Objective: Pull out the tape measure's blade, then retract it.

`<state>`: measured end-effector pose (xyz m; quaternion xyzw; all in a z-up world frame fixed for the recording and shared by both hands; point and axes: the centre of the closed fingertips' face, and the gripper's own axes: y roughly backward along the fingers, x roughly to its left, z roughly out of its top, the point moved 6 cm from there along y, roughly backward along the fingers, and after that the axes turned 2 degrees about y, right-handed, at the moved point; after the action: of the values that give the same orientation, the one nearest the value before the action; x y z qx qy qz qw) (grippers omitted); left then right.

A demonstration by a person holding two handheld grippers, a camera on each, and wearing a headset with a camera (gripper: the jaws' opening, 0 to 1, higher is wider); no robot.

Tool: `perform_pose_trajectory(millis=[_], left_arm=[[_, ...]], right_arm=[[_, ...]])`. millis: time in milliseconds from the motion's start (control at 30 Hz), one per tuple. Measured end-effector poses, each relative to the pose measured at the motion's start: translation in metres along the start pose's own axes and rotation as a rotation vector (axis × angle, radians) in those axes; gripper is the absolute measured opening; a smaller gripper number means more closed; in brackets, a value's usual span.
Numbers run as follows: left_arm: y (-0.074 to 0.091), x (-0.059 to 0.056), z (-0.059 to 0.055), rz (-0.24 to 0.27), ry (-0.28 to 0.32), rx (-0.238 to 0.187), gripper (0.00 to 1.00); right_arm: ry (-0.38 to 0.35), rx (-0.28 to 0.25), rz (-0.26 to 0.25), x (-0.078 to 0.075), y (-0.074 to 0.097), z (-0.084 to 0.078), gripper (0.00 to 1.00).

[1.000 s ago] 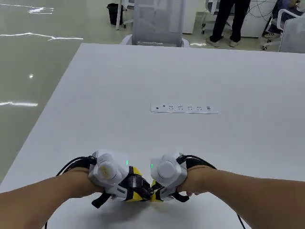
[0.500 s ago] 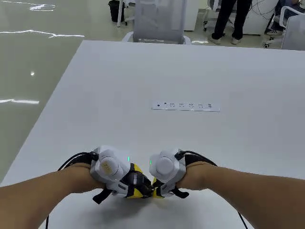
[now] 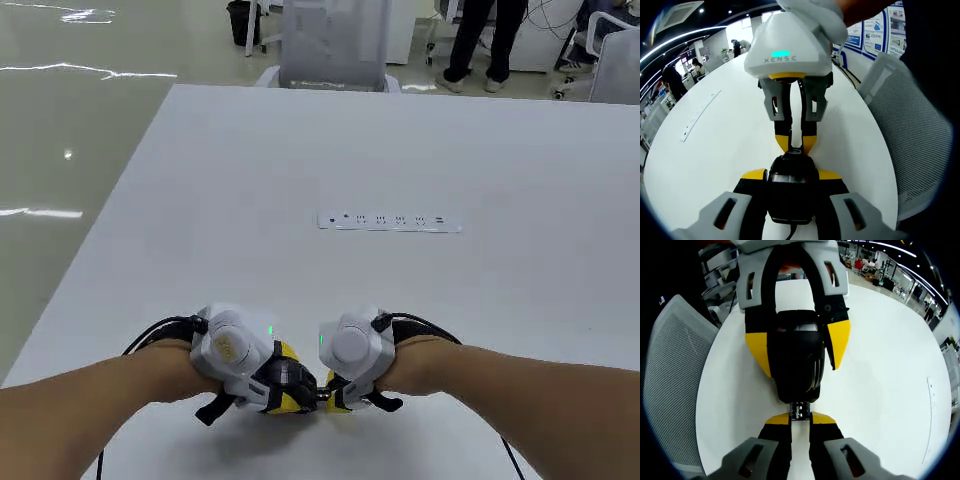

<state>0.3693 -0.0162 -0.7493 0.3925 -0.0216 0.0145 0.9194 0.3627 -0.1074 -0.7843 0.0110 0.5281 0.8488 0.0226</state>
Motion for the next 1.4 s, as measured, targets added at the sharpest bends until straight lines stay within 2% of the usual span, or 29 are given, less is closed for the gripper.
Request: perform_pose_trajectory(millis=[400,1400], left_arm=[[-0.001,0.001,0.001,0.001,0.011,0.026,0.31],[-0.002,0.001,0.0,-0.001,0.014,0.04,0.32]], right_arm=[[0.0,0.02,-0.001,0.0,0.005,-0.008,0.1],[-0.004,0.045,0.005,0.001,0.012,-0.021,0.11]])
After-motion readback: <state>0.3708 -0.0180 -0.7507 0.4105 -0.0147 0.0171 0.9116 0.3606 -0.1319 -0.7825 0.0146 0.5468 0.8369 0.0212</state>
